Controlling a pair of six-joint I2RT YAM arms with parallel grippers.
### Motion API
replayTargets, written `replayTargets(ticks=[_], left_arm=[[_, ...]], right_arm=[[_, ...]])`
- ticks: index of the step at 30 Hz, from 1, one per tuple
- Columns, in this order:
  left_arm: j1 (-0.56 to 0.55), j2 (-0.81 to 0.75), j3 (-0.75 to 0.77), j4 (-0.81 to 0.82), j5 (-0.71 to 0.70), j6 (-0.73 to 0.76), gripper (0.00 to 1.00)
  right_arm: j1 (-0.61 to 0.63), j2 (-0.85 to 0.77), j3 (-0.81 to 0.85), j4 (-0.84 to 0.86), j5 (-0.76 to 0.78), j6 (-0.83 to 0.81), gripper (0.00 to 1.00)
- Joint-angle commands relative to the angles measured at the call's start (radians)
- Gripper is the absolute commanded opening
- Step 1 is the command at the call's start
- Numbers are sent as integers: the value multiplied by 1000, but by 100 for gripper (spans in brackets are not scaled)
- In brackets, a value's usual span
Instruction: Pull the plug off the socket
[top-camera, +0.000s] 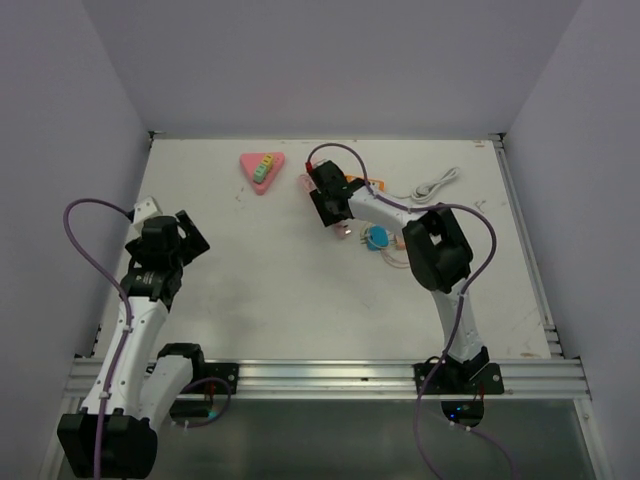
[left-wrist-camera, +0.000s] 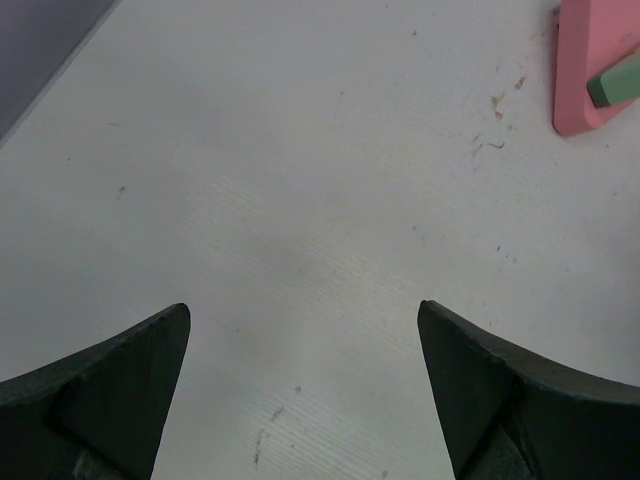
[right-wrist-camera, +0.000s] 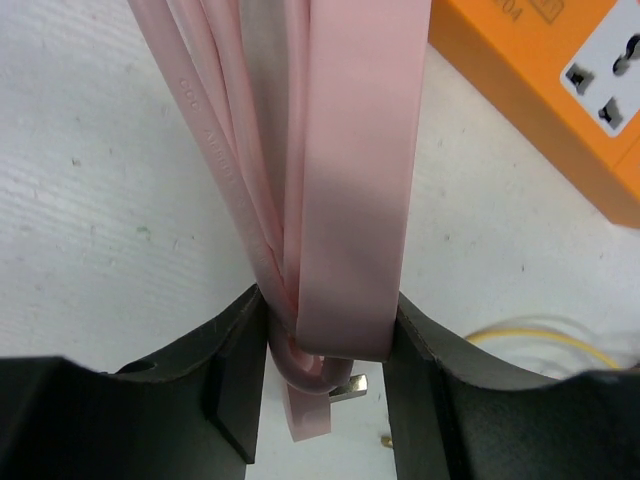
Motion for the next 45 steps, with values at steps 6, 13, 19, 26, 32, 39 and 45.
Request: replayTargets(ticks=[6, 13, 19, 26, 32, 39, 45], left_arm=[[7, 33, -28, 111, 190, 71, 100], [7, 109, -2, 134, 266, 51, 100], [7, 258, 109, 226, 344, -14, 100], [7, 546, 238, 497, 502, -58, 100], [40, 803, 470, 564, 575, -64, 100], [53, 1069, 597, 757, 644, -100, 100], [54, 1203, 640, 867, 667, -153, 98]], right_arm=[[-28, -53, 120, 5, -130, 21, 80], [-28, -280, 21, 26, -267, 125, 93], [-29, -543, -120, 17, -276, 194, 96], [-31, -881, -434, 159, -406, 280, 99], [-29, -1037, -526, 123, -489, 265, 99], [-28, -1139, -663, 213, -558, 296, 96], [-28, -1133, -686, 236, -589, 288, 95]])
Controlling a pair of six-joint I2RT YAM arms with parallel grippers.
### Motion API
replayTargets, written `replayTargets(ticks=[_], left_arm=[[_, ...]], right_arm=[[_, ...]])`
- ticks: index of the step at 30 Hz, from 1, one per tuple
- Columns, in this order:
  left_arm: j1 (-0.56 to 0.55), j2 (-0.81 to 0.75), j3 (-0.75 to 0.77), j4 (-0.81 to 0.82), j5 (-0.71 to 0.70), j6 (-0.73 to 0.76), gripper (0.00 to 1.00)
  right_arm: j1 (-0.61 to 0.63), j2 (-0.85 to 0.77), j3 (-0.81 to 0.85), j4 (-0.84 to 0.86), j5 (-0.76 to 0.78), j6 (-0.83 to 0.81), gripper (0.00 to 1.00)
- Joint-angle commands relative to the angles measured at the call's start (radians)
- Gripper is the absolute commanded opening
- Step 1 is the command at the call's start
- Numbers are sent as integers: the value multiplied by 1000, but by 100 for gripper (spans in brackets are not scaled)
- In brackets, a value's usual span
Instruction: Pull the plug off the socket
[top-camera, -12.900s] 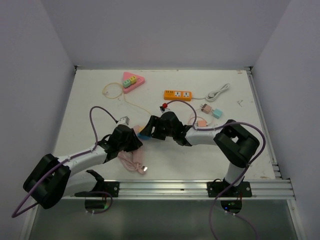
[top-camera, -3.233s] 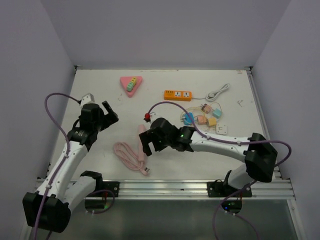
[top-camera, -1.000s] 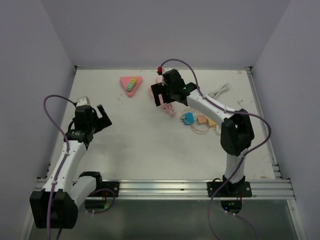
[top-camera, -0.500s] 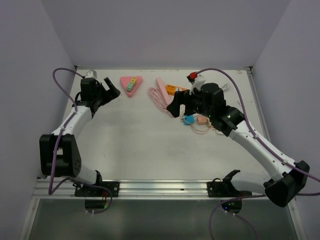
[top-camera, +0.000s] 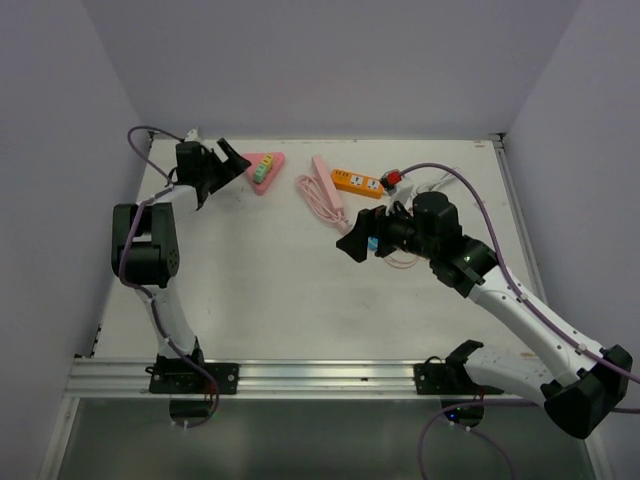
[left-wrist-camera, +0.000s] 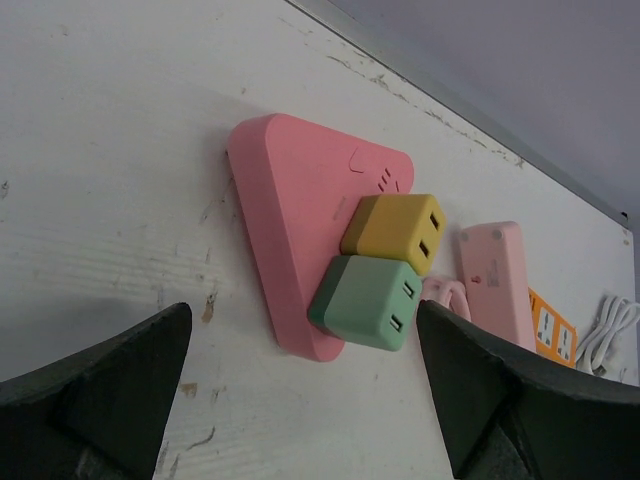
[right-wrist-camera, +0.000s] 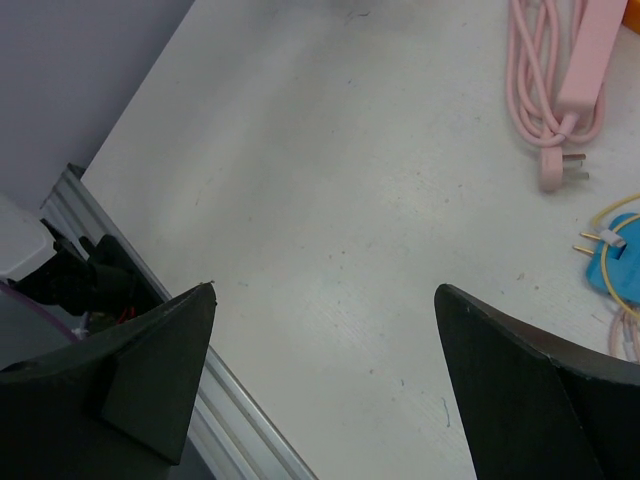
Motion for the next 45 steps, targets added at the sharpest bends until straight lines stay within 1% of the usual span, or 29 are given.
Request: replayTargets(ticks=[1, 6, 9, 10, 12, 14, 15, 19, 23, 26, 27, 29, 30, 32, 35, 36, 38, 39, 41, 43, 45], left_arm=[[8, 57, 56, 149, 43, -59, 97], [15, 163, 73, 238, 63, -119, 93], [16, 220, 101, 272, 69, -158, 86], [18, 234, 105, 281, 68, -176, 86], [19, 264, 104, 327, 71, -202, 79], [19, 290, 101, 368, 78, -241, 77], [21, 300, 101, 377, 80, -248, 74], [21, 333, 84, 445, 98, -300, 72], [21, 370, 78, 477, 109, -323, 72], [18, 395, 86, 500, 123, -342, 70], [15, 401, 89, 505, 130, -353, 67], [13, 419, 98, 520, 137, -360, 66], [12, 426, 104, 520, 140, -360, 64], [8, 441, 113, 529, 144, -365, 62], [7, 453, 116, 557, 149, -376, 56], [7, 453, 118, 566, 152, -377, 50], [7, 450, 110, 577, 158, -376, 42], [7, 447, 104, 594, 163, -377, 36], [7, 427, 72, 612, 170, -373, 28], [7, 398, 35, 612, 183, -356, 26], [7, 367, -3, 624, 195, -336, 22]], right_arm=[[2, 3, 12, 67, -37, -3, 95], [0, 26, 29, 37, -20, -16, 94], [0, 27, 27, 35, -19, -13, 94], [0, 30, 29, 36, -20, -14, 94], [0, 38, 35, 27, -23, -16, 94], [0, 47, 39, 23, -23, -17, 94], [0, 49, 38, 23, -25, -17, 93], [0, 55, 39, 29, -19, -16, 93], [0, 67, 46, 27, -22, -17, 93], [0, 75, 47, 26, -20, -17, 92], [0, 79, 49, 27, -19, -19, 92], [0, 82, 49, 27, -17, -17, 92], [0, 82, 49, 27, -17, -17, 92], [0, 85, 49, 27, -17, -19, 92], [0, 93, 49, 24, -16, -22, 92], [0, 93, 47, 23, -17, -25, 92], [0, 96, 46, 20, -16, -28, 92], [-1, 96, 43, 21, -14, -28, 92], [0, 98, 41, 23, -14, -28, 92], [0, 101, 33, 35, -19, -20, 92], [0, 107, 21, 44, -26, -10, 91]])
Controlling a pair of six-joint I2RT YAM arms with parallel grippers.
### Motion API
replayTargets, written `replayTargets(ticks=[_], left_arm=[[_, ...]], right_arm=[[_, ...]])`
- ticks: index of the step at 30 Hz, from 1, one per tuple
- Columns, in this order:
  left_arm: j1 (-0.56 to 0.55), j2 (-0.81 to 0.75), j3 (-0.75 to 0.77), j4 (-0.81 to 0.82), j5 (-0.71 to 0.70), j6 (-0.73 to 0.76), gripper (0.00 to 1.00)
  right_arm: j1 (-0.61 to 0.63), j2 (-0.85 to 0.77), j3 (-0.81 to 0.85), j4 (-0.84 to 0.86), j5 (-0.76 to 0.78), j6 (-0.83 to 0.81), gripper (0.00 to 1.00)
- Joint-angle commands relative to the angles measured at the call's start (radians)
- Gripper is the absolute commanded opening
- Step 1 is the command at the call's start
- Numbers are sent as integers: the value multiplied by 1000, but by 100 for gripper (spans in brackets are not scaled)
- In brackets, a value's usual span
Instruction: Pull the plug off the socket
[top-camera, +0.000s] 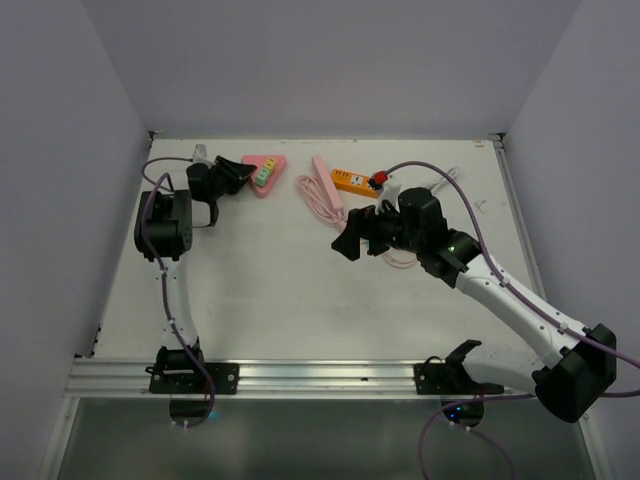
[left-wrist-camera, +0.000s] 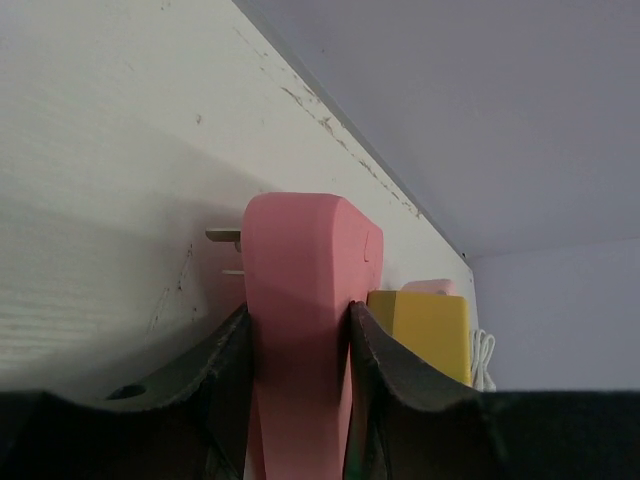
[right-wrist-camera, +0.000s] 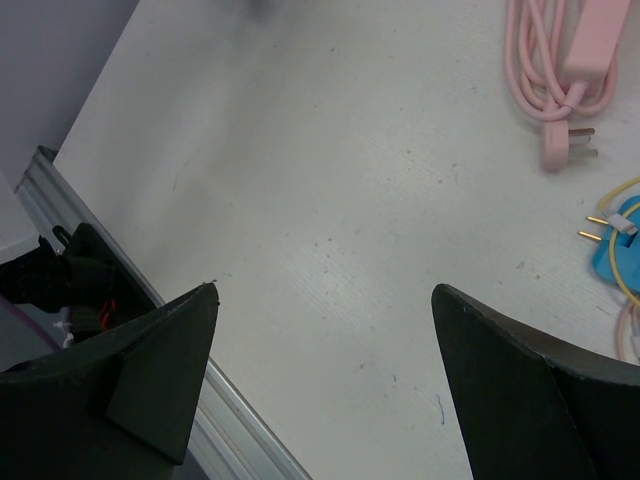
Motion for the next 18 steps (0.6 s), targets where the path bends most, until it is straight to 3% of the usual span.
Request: replayTargets(ticks=[1, 8, 12, 18], left_arm=[[-4, -82, -119, 6, 27, 72, 19], [-7, -317, -435, 84, 34, 85, 6], [-39, -545, -629, 23, -15, 155, 0], [-137, -818, -823, -99, -150, 250, 0]], right_arm=[[-1, 9, 7, 46, -26, 2, 91], [6, 23, -50, 109, -74, 67, 89], [29, 55, -67, 129, -51, 128, 89], [90, 107, -142, 235, 61, 327, 89]])
